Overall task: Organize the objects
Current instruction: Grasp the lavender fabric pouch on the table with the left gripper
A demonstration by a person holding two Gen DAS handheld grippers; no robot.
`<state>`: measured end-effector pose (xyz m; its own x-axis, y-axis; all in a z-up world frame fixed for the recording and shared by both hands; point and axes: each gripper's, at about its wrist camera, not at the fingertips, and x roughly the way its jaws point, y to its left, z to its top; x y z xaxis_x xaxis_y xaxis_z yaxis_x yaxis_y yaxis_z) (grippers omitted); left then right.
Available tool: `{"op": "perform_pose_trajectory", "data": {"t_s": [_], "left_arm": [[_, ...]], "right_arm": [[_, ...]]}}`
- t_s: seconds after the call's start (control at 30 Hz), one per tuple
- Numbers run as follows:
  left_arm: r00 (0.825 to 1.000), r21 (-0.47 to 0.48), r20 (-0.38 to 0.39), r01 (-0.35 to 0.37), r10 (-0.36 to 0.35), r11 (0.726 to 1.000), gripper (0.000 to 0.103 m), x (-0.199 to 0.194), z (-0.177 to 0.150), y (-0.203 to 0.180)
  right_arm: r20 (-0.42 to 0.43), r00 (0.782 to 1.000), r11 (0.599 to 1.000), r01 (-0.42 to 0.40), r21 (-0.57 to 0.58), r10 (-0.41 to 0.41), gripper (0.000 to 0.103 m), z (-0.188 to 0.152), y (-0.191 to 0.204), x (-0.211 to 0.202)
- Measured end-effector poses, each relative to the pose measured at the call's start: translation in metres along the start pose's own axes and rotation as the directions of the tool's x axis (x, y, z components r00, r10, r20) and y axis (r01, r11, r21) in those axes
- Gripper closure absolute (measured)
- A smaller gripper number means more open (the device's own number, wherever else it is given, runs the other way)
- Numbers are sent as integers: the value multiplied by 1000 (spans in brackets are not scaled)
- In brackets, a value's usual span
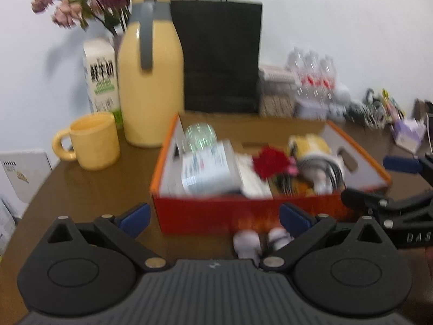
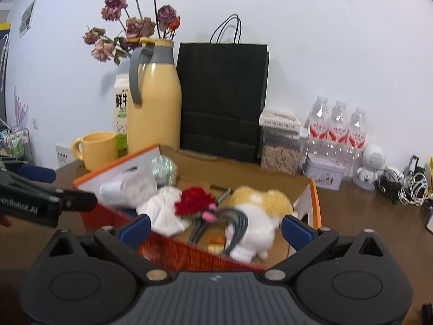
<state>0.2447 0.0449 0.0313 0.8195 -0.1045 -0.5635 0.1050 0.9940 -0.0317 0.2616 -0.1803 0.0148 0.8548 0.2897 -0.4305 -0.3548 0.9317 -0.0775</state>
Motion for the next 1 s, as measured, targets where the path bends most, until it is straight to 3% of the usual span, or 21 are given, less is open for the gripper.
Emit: {"op": "perform_pose_trajectory", "data": {"t_s": [0.23,0.4,0.67,0.83,1.0], "left_arm": [[992,5,-114,51,-50,999,0,-2,-26,-13],[988,26,-140,70,-66,997,0,-5,-34,-27],[979,52,-204,33,-22,998,0,7,-46,-39],[973,-1,-231,24,-23,1000,0,17,-56,-31],[979,-82,-193,54,-69,995,0,13,-55,-22]], "right_arm": [[-66,998,1000,6,-4,-6,0,-31,0,-9],[-97,995,1000,8,-3,-8,0,-49,-2,-13],[-97,995,1000,-3,11,4,0,-63,-6,-17],[-101,995,1000,-17,15,18,0,-68,-7,-16],[-95,995,1000,-28,12,29,0,-69,-5,-17]]}}
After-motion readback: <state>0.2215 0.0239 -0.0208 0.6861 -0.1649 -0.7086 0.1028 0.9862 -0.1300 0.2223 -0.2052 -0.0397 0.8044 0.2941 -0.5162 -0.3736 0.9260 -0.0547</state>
